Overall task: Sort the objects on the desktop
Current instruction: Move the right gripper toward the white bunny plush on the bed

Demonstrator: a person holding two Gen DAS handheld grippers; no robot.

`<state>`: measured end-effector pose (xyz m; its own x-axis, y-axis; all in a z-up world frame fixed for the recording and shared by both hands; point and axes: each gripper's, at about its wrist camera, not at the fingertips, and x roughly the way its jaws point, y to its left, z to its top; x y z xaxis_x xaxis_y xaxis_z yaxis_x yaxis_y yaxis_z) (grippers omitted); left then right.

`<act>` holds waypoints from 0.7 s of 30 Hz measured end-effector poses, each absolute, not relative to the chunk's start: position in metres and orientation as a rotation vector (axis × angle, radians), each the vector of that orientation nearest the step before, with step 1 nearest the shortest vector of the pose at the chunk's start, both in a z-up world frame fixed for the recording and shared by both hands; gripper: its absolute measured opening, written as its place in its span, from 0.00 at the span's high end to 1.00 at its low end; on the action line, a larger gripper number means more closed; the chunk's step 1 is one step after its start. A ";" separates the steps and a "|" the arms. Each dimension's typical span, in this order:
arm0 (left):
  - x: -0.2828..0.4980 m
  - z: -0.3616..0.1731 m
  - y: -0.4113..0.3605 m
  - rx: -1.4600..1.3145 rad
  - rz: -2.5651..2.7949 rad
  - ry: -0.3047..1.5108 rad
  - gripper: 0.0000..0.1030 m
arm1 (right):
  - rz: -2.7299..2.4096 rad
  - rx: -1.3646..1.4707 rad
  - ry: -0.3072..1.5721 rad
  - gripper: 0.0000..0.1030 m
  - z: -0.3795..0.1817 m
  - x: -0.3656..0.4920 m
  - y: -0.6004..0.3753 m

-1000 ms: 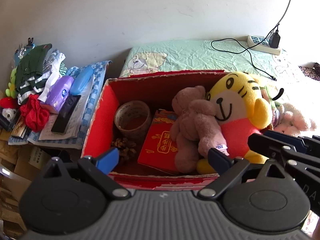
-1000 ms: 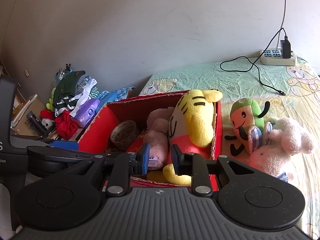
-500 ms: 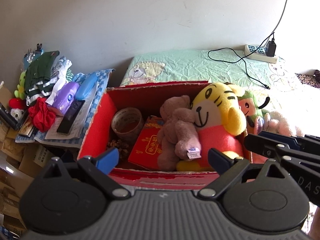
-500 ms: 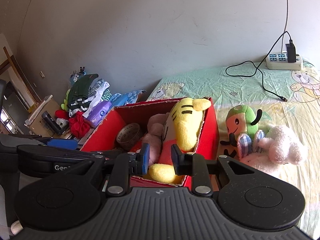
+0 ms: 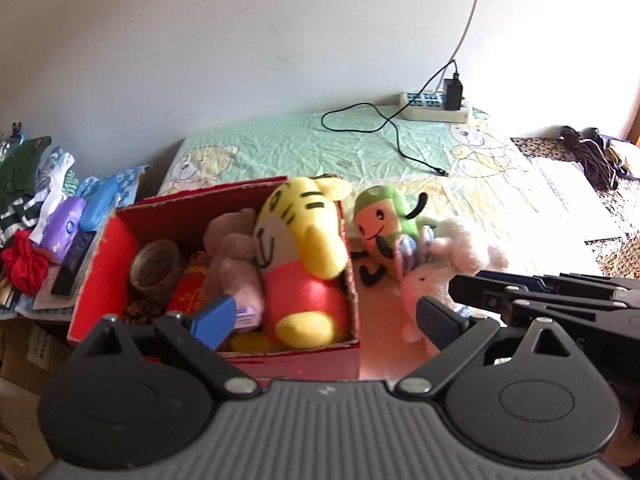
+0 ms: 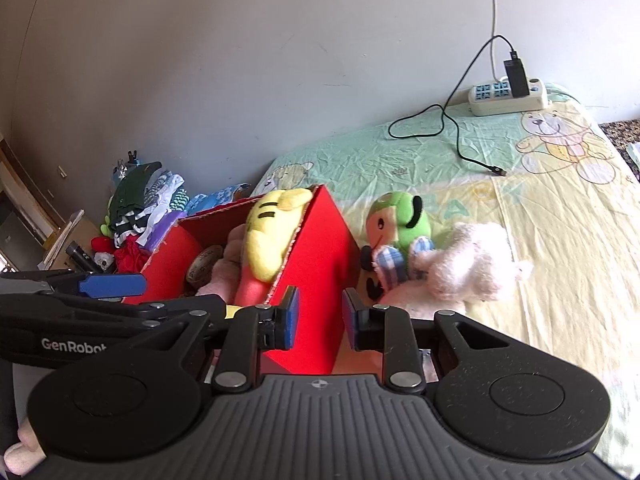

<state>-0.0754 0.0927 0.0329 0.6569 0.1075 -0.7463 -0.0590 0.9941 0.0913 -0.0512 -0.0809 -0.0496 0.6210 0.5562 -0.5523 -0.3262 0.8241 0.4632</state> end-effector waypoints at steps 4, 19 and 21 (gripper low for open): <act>-0.069 0.026 0.070 0.052 0.020 0.859 0.06 | 0.475 0.363 0.754 0.74 -0.057 -0.050 -0.108; -0.026 -0.013 0.015 -0.007 -0.198 0.873 0.05 | 0.306 0.550 0.850 0.73 -0.094 -0.026 -0.200; -0.013 -0.017 0.012 -0.009 -0.210 0.870 0.05 | 0.297 0.563 0.849 0.73 -0.093 -0.019 -0.207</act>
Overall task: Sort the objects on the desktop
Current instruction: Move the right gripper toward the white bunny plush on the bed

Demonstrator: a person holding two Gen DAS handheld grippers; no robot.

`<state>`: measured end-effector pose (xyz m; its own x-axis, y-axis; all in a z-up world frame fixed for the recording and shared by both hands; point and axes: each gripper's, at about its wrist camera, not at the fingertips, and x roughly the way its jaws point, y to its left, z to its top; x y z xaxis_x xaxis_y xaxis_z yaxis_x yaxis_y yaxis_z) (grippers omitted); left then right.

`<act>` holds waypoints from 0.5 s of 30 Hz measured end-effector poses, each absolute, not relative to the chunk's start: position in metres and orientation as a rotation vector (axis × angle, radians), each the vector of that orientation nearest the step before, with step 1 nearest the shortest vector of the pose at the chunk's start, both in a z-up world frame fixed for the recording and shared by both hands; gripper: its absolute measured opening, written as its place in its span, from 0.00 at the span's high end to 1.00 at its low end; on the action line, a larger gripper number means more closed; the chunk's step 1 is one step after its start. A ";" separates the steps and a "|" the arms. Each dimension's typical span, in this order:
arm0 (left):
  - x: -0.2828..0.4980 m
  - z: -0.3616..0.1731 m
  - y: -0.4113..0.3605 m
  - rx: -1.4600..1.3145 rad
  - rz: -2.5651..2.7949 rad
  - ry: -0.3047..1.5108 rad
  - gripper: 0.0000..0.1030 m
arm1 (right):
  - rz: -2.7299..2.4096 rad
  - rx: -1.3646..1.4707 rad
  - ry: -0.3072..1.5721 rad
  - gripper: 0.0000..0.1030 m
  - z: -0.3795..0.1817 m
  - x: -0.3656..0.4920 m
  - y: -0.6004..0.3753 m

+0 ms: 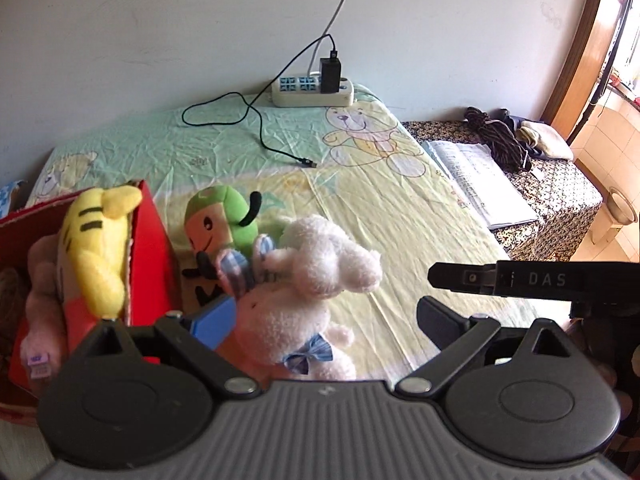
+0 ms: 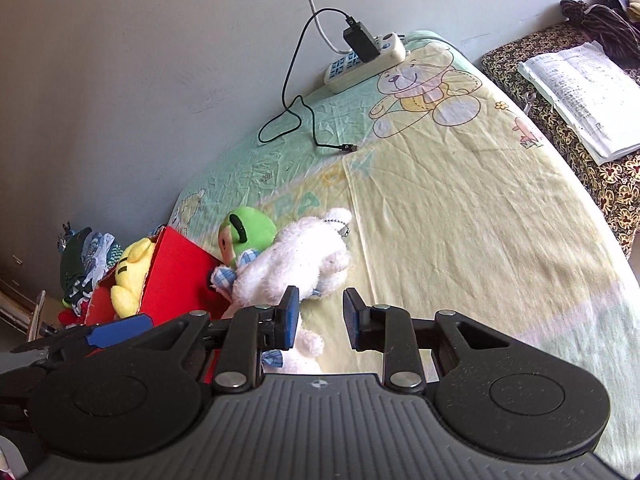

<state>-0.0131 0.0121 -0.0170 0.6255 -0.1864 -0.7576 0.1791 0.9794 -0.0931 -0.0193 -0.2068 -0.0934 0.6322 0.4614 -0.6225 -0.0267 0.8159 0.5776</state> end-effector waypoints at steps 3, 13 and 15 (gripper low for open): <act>0.011 -0.023 0.009 -0.040 -0.246 0.883 0.06 | 0.303 0.580 0.845 0.73 -0.090 0.000 -0.215; 0.066 -0.050 0.008 -0.137 -0.273 0.957 0.06 | 0.374 0.598 0.870 0.73 -0.097 0.069 -0.219; 0.074 -0.058 0.010 -0.163 -0.274 0.985 0.06 | 0.406 0.591 0.893 0.73 -0.103 0.082 -0.214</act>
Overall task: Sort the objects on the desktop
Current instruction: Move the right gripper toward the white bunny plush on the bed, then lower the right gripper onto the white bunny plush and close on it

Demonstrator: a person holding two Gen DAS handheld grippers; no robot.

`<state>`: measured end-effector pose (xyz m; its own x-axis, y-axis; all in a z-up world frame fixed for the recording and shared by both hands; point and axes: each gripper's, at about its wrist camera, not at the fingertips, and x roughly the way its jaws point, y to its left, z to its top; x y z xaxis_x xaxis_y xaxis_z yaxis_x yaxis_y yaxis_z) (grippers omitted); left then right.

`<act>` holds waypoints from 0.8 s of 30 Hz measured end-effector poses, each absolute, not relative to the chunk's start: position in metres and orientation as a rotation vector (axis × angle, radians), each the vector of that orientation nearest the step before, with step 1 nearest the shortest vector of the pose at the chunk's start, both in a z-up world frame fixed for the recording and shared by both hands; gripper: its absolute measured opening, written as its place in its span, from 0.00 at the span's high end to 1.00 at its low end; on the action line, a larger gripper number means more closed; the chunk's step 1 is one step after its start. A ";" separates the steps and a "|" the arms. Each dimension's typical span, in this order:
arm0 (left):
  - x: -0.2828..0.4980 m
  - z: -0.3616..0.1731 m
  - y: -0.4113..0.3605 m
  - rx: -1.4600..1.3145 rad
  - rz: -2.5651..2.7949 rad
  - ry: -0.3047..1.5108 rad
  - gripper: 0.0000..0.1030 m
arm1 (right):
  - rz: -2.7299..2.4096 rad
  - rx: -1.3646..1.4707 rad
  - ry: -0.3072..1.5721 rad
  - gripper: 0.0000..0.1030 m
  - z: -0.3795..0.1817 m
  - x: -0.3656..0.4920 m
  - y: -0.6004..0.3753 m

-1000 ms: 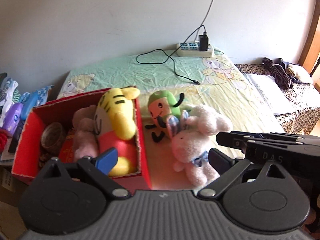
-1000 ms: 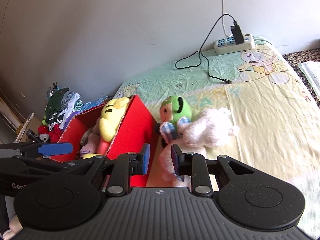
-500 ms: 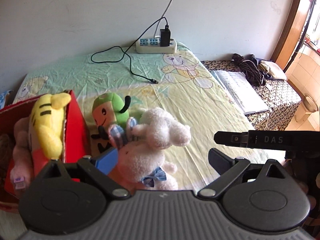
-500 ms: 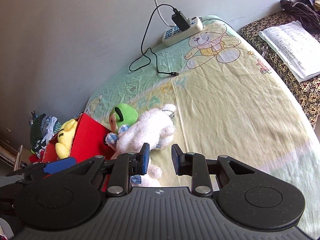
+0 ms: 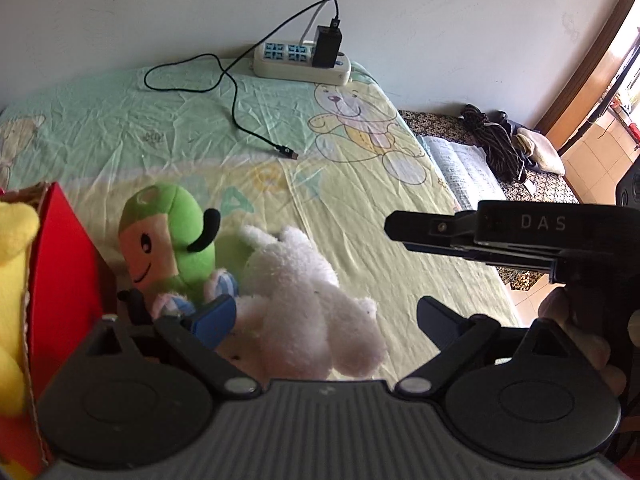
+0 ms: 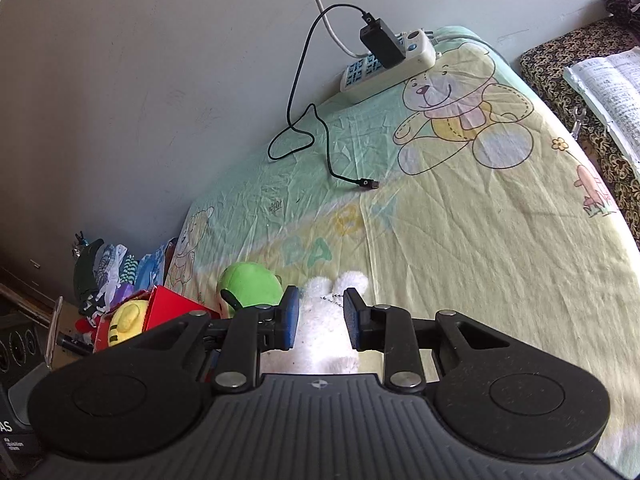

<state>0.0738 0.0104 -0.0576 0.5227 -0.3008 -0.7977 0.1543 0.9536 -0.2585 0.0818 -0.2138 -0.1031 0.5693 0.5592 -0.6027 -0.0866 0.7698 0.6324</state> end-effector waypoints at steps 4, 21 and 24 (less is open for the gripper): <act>0.083 -0.069 0.012 -0.194 -0.286 1.028 0.06 | 0.467 0.585 0.954 0.73 -0.120 0.103 -0.200; 0.090 -0.074 -0.045 -0.121 -0.488 0.997 0.02 | 0.529 0.720 1.080 0.76 -0.159 0.104 -0.248; 0.086 -0.071 -0.062 -0.095 -0.549 0.995 0.02 | 0.488 0.722 1.068 0.76 -0.160 0.094 -0.263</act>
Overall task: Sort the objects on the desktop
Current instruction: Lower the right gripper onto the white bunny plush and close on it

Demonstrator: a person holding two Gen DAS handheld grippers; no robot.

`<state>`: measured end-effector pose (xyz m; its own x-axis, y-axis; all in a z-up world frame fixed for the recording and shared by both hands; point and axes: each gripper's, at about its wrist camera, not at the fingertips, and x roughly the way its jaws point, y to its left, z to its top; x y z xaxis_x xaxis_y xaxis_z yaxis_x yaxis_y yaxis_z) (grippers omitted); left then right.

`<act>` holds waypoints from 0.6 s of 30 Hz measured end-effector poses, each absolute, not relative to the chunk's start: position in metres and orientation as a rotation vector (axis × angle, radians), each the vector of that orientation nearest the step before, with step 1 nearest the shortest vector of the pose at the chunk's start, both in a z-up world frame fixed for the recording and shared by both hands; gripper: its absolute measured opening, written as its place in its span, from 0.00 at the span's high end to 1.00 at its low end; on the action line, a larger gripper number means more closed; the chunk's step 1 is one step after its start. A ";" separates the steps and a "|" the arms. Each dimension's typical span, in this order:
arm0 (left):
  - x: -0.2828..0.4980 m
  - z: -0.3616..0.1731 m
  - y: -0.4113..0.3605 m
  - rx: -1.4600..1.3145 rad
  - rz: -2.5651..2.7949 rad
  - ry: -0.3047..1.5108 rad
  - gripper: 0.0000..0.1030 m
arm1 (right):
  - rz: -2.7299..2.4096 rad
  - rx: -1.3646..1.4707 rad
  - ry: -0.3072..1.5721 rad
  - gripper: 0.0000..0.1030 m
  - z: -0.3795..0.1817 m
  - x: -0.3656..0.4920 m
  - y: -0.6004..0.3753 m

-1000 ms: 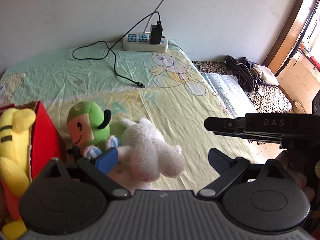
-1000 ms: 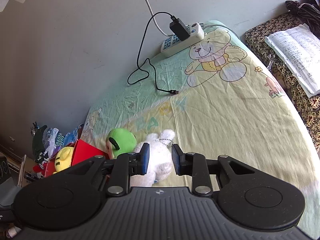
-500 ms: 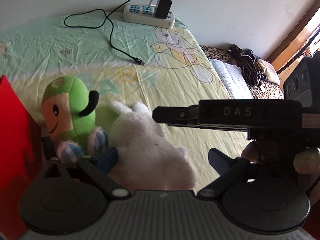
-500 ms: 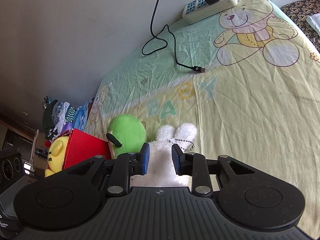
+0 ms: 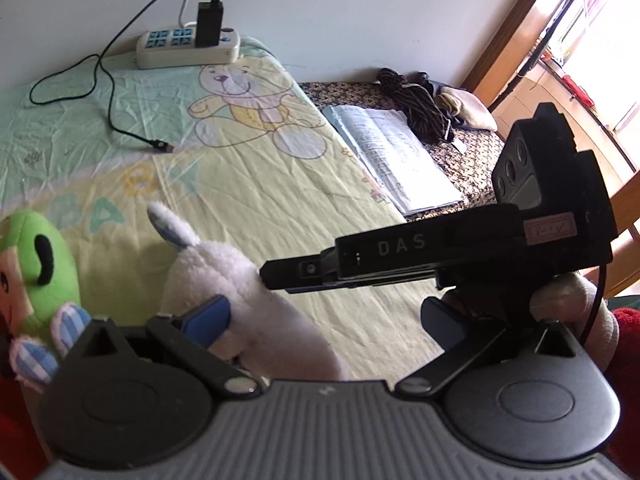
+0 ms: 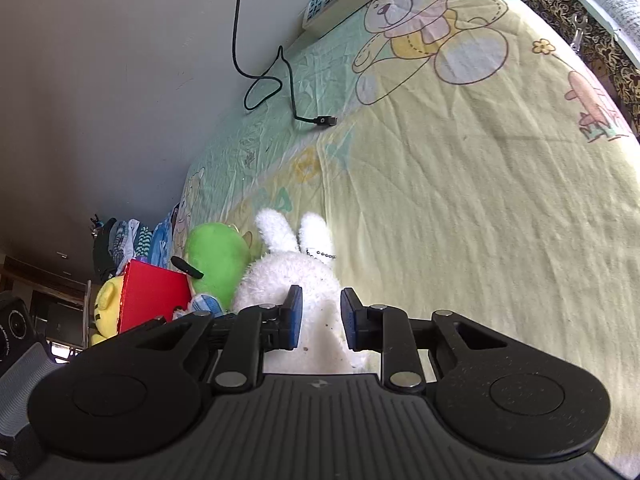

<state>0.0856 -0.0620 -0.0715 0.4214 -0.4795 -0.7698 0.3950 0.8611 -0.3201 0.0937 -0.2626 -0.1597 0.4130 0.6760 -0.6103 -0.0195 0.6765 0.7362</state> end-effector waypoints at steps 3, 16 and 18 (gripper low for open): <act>0.081 -0.072 -0.078 -0.053 -0.581 0.995 0.02 | 0.455 0.728 1.059 0.76 -0.161 0.087 -0.276; 0.071 -0.057 -0.043 -0.158 -0.540 0.962 0.03 | 0.475 0.817 0.969 0.62 -0.154 0.080 -0.292; 0.075 -0.061 -0.036 -0.182 -0.520 0.972 0.03 | 0.503 0.801 0.952 0.59 -0.149 0.081 -0.284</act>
